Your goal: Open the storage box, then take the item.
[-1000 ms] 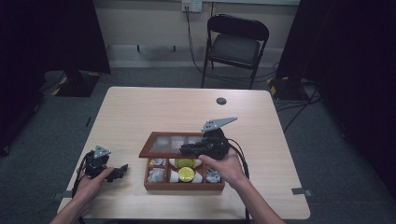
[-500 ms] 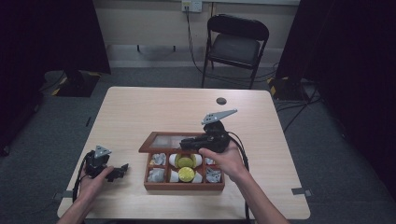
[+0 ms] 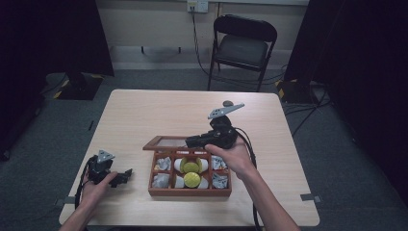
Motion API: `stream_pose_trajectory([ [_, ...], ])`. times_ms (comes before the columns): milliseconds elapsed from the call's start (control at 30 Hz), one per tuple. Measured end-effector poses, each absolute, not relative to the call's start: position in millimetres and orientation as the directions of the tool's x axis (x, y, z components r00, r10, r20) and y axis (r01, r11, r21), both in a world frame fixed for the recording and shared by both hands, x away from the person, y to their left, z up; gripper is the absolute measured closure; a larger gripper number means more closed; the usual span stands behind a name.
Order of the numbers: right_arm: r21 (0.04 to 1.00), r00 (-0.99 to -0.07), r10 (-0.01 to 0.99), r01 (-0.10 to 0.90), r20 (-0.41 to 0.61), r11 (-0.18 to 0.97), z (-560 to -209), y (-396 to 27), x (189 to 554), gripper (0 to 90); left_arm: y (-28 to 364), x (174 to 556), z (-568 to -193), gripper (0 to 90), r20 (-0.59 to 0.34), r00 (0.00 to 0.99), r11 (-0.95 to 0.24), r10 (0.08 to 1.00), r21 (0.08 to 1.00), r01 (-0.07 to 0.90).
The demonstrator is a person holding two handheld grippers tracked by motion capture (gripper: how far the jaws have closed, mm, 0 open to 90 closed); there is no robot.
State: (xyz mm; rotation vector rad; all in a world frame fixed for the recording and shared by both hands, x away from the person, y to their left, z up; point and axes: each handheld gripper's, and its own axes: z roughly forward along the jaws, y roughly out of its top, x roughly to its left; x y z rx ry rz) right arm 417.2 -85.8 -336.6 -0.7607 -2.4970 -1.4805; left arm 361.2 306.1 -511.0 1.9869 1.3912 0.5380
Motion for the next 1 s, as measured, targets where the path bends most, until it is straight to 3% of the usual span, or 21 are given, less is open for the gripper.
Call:
stream_pose_trajectory([
  [700,0.768,-0.853,0.344,0.511,0.394,0.387,-328.7,-86.9,430.7,81.7,309.5,361.7,-510.4,0.0,-0.029,0.388,-0.257,0.921,0.704,0.662],
  [800,0.768,-0.853,0.344,0.509,0.391,0.389,-328.0,-86.8,431.3,81.7,310.4,361.3,-508.2,4.9,-0.029,0.399,-0.265,0.916,0.705,0.658],
  [900,0.768,-0.853,0.345,0.509,0.391,0.388,-327.3,-86.6,432.1,81.7,307.4,357.7,-503.8,19.5,-0.033,0.417,-0.274,0.908,0.706,0.653],
  [1000,0.768,-0.854,0.345,0.508,0.389,0.390,-327.3,-86.0,431.8,81.8,300.8,352.8,-496.3,17.1,-0.027,0.452,-0.304,0.891,0.704,0.641],
])
